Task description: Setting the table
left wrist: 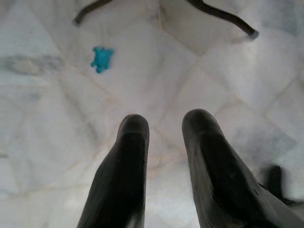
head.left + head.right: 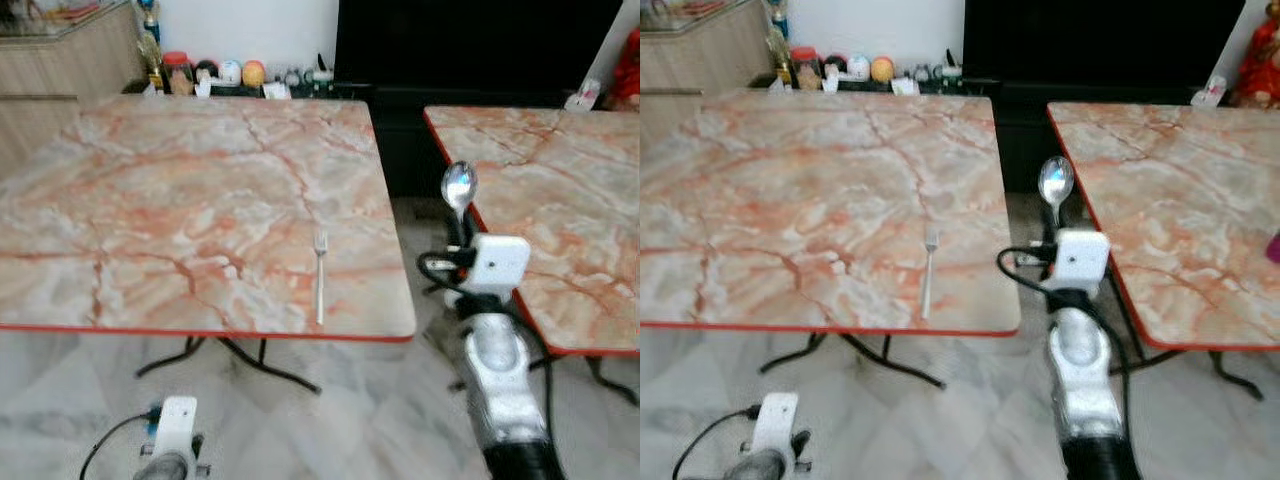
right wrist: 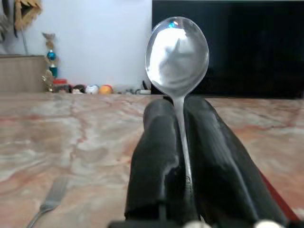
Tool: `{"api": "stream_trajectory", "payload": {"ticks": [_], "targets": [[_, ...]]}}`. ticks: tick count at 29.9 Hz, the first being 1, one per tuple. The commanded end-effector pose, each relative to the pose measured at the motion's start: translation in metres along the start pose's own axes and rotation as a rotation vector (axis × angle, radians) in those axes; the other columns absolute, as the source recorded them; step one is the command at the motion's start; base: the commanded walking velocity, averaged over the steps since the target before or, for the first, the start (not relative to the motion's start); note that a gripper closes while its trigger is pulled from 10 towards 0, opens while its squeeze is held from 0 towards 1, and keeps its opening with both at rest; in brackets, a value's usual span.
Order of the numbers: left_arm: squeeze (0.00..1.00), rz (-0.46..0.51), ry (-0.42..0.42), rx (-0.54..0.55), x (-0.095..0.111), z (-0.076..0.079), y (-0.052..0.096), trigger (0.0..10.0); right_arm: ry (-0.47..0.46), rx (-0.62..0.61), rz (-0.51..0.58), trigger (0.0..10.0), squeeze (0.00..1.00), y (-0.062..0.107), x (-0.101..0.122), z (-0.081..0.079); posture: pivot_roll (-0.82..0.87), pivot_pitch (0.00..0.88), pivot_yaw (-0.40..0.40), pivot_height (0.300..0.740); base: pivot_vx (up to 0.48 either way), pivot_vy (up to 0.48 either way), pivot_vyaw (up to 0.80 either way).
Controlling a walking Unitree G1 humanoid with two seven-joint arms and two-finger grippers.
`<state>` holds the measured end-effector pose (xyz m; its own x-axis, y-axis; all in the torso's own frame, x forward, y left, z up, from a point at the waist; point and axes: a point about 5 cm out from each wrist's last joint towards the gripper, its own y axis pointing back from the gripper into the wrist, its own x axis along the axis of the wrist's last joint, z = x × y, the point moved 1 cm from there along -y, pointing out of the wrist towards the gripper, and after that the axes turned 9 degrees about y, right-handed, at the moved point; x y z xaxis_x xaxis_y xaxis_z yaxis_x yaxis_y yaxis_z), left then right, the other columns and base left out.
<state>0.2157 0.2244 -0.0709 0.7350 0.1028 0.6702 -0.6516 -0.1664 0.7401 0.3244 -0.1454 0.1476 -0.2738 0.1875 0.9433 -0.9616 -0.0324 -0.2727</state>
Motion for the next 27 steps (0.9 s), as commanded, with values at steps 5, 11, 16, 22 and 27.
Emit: {"api": "stream_trajectory", "payload": {"ticks": [5, 11, 16, 22, 27], "targets": [[0.0, -0.001, 0.004, -0.003, 0.001, 0.002, 0.0, 10.0, 0.022, -0.03, -0.01, 10.0, 0.0, 0.0, -0.002, 0.012, 0.03, 0.0, 0.0, 0.74, 0.0, -0.321, 0.0], [0.0, 0.008, 0.003, -0.01, 0.006, 0.005, -0.002, 10.0, 0.029, -0.035, 0.002, 10.0, 0.0, -0.005, 0.003, 0.015, 0.03, 0.0, 0.0, 0.74, 0.0, -0.321, 0.0], [0.0, 0.015, 0.012, -0.006, 0.009, 0.006, -0.002, 10.0, 0.034, -0.032, 0.0, 10.0, 0.0, -0.008, 0.003, 0.016, 0.04, 0.0, -0.002, 0.74, 0.0, -0.32, 0.0], [0.0, 0.017, 0.02, 0.0, 0.01, 0.005, -0.002, 10.0, 0.038, -0.051, -0.004, 10.0, 0.0, -0.008, 0.003, 0.016, 0.04, 0.0, -0.004, 0.74, 0.0, -0.322, 0.0], [0.0, 0.014, 0.023, 0.002, 0.009, 0.004, -0.002, 10.0, 0.069, -0.041, 0.0, 10.0, 0.0, -0.009, 0.005, 0.017, 0.03, 0.0, 0.0, 0.74, 0.0, -0.319, 0.0]]}}
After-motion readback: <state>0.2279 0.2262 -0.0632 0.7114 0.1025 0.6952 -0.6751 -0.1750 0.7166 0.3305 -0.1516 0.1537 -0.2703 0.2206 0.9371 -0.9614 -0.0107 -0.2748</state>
